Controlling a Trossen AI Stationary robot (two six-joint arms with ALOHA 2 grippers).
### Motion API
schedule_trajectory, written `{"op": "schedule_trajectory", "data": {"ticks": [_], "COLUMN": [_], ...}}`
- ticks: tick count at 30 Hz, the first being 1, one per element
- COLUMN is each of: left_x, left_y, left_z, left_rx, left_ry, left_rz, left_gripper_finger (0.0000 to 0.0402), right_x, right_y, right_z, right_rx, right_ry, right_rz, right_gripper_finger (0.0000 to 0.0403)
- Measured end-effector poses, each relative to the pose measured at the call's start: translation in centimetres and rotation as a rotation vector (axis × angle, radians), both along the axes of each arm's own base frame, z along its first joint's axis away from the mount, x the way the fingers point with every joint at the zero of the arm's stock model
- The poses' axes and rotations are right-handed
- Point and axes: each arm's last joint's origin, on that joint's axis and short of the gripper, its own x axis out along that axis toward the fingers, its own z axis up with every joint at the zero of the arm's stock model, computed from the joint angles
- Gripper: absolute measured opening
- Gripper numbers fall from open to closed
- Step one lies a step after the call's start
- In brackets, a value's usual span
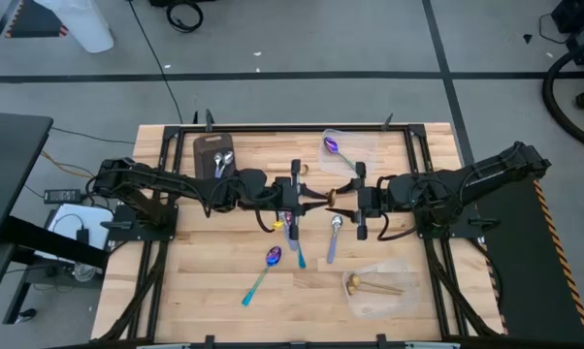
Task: Sort silverware by color (type)
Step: Put the yellow spoon into the bottom transparent bin
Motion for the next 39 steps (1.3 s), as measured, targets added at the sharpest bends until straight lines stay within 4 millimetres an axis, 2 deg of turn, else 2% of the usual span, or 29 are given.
{"op": "schedule_trajectory", "data": {"ticks": [10, 13, 20, 24, 29, 34, 39], "left_x": [0.3, 0.4, 0.4, 0.0, -0.7, -1.3, -1.3], "left_y": [0.0, 0.2, 0.1, -0.3, -0.7, -0.9, -0.9], "left_z": [-0.5, -0.5, -0.8, -1.5, -3.3, -4.8, -4.8], "left_rx": [-0.007, -0.054, -0.087, -0.056, -0.079, -0.100, -0.103], "left_ry": [0.018, 0.018, 0.045, 0.158, 0.369, 0.533, 0.530], "left_rz": [-0.010, -0.006, -0.006, 0.012, 0.025, 0.039, 0.038], "left_gripper_finger": [0.0025, 0.0030, 0.0096, 0.0128, 0.0136, 0.0137, 0.0137], "right_x": [0.0, 0.0, -0.5, -1.3, -1.9, -2.8, -3.7], "right_y": [0.0, 0.0, -0.1, 0.6, 2.4, 3.1, 3.5], "right_z": [0.0, 0.1, -0.1, -0.1, -2.2, -3.2, -4.1], "right_rx": [-0.002, 0.007, 0.071, 0.161, 0.227, 0.367, 0.580], "right_ry": [-0.005, -0.007, 0.062, 0.113, 0.280, 0.412, 0.597], "right_rz": [-0.013, -0.016, -0.040, -0.066, -0.084, -0.076, -0.063], "right_gripper_finger": [0.0049, 0.0026, 0.0026, 0.0033, 0.0037, 0.0038, 0.0039]}}
